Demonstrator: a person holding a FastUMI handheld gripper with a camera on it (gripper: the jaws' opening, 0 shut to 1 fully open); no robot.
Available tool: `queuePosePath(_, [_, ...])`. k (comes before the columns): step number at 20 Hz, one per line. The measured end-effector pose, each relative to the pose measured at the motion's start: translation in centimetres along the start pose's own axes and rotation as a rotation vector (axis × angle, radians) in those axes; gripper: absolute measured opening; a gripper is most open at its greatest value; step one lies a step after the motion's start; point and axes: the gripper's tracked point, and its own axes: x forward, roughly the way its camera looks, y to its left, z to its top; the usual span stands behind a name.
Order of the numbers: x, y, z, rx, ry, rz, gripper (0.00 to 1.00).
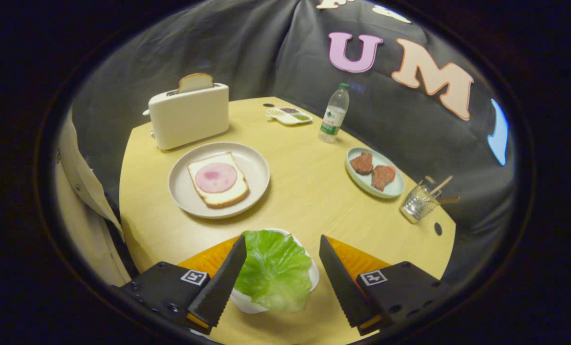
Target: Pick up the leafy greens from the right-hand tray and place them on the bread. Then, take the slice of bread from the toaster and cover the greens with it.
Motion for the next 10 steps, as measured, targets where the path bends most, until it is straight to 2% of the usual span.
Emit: queuePosePath(10, [3.4,1.9,-5.1,0.005,0.172,0.081,0.99])
